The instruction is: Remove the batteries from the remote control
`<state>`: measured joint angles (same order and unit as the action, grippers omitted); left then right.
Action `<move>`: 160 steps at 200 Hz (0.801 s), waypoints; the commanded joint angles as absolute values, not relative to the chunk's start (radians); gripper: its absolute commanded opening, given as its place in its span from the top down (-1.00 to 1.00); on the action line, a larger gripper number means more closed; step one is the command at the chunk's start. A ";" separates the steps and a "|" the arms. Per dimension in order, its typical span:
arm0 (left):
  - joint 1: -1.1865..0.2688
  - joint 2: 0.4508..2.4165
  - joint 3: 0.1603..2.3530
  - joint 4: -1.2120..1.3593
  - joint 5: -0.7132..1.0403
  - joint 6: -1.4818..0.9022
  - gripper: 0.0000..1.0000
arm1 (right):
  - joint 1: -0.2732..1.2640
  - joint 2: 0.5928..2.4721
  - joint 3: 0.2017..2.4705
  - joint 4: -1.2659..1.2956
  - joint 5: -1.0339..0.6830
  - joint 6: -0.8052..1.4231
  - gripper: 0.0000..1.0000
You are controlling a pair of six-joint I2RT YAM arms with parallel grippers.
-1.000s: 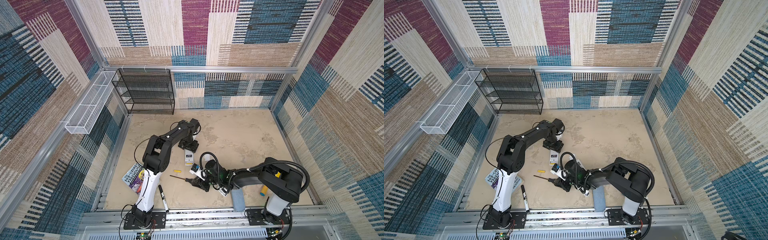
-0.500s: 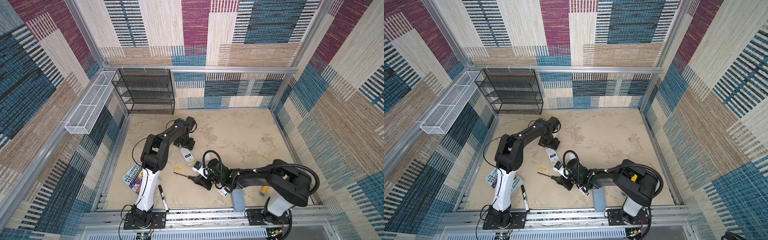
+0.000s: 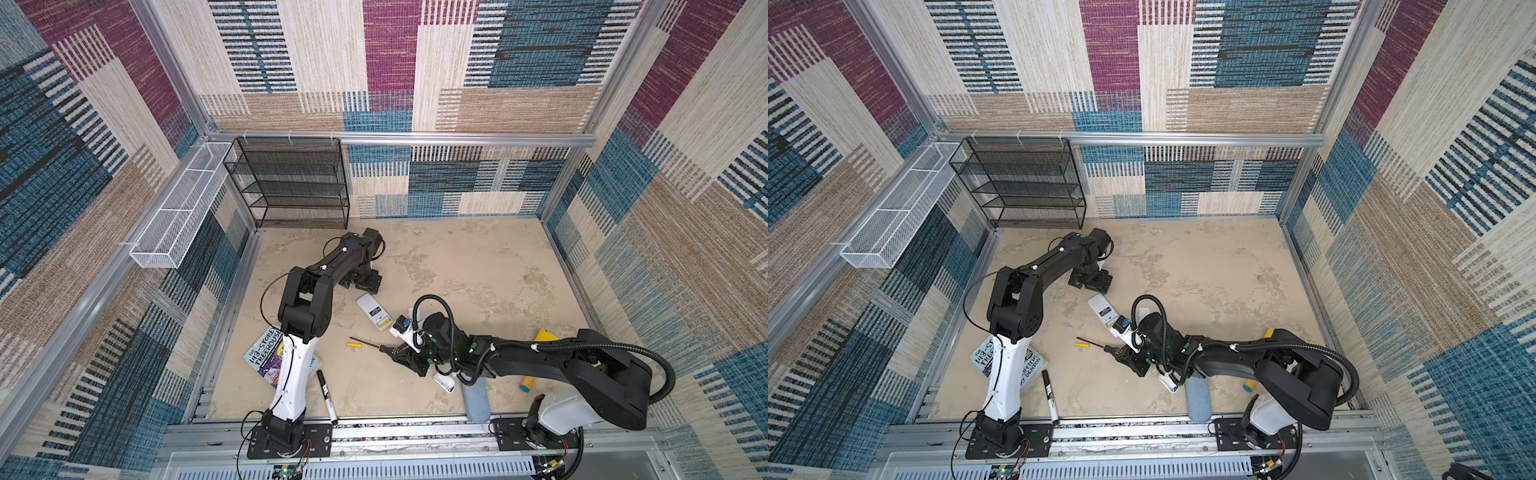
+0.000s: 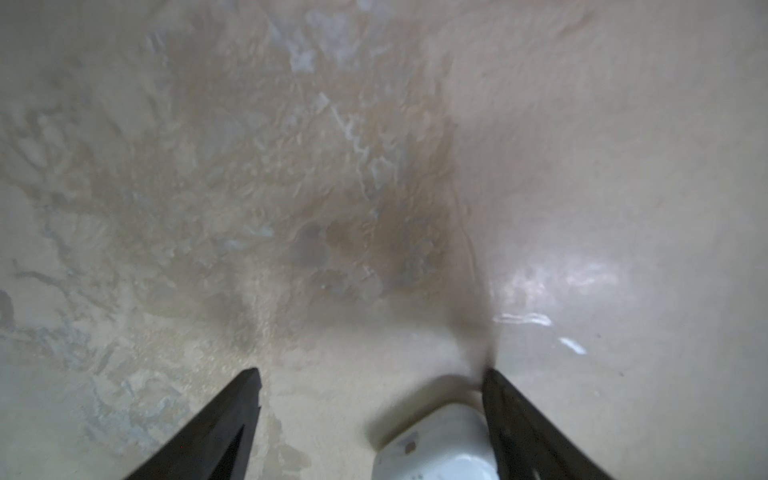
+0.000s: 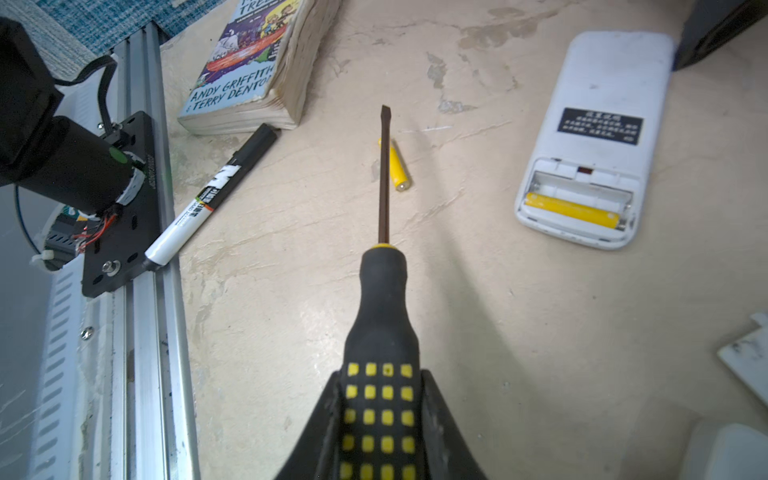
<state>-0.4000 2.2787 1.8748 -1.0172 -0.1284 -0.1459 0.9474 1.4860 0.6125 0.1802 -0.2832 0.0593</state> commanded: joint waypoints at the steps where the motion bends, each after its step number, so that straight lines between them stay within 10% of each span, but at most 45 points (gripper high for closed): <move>1: -0.389 2.273 1.856 -1.037 -0.154 -0.148 -0.69 | 0.938 1.488 0.635 0.129 -0.232 0.099 1.00; 99: -0.339 2.194 1.719 -1.037 -0.185 -0.156 -0.53 | 0.883 1.555 0.686 -0.010 -0.130 0.180 1.00; 160: -0.337 2.176 1.690 -1.021 -0.147 -0.158 -0.48 | 0.911 1.395 0.611 0.112 -0.369 0.004 1.00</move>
